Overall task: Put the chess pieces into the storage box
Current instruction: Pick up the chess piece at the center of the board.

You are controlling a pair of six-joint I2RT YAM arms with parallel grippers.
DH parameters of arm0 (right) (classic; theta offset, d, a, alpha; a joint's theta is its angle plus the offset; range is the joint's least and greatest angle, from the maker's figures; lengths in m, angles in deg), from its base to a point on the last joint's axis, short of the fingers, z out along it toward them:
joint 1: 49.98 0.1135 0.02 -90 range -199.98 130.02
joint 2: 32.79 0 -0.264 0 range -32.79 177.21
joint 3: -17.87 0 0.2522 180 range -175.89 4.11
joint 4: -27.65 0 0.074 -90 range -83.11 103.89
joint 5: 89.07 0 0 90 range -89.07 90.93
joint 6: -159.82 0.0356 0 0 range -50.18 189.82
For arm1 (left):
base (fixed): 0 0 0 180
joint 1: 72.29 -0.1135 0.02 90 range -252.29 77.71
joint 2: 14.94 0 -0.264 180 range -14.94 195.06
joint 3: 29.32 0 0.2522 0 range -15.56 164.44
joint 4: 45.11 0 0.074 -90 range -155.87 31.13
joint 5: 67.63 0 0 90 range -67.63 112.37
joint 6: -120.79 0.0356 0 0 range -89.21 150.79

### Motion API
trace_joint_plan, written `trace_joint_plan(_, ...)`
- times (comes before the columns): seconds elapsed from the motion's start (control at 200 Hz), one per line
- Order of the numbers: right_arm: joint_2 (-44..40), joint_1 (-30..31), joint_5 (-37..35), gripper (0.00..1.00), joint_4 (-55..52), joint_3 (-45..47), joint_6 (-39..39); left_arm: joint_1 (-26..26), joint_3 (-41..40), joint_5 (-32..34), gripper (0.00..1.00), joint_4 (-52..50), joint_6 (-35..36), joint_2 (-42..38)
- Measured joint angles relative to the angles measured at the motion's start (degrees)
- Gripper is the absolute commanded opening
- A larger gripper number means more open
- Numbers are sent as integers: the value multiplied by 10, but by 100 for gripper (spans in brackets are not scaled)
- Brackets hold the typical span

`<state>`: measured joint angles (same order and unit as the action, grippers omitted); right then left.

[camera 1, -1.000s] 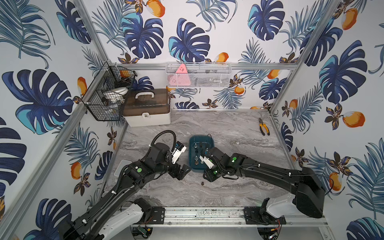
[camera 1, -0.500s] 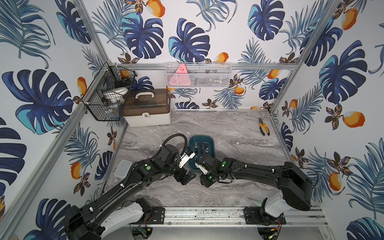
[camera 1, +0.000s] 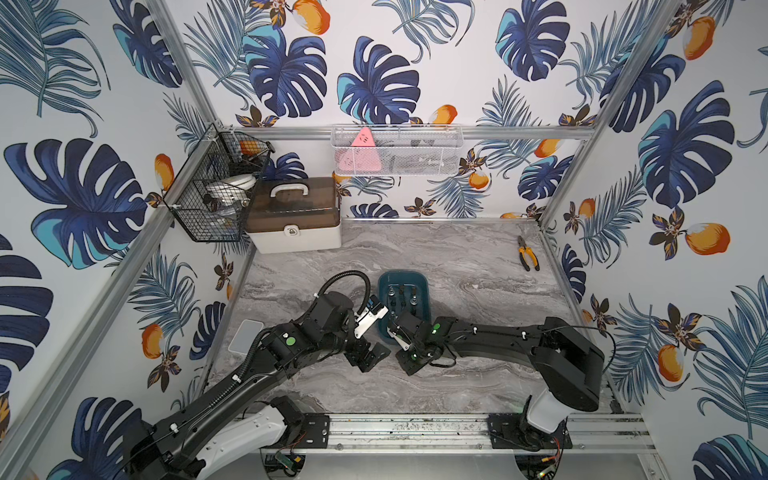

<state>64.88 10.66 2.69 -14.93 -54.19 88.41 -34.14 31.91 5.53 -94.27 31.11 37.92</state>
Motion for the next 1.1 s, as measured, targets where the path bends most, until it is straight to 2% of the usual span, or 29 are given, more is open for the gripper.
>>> trace_joint_plan(0.295,7,3,-2,22,9,-2,0,0,0,4,97,0,0,3)
trace_joint_plan(1.101,7,11,-13,18,6,-1,0,0,0,17,97,0,0,13)
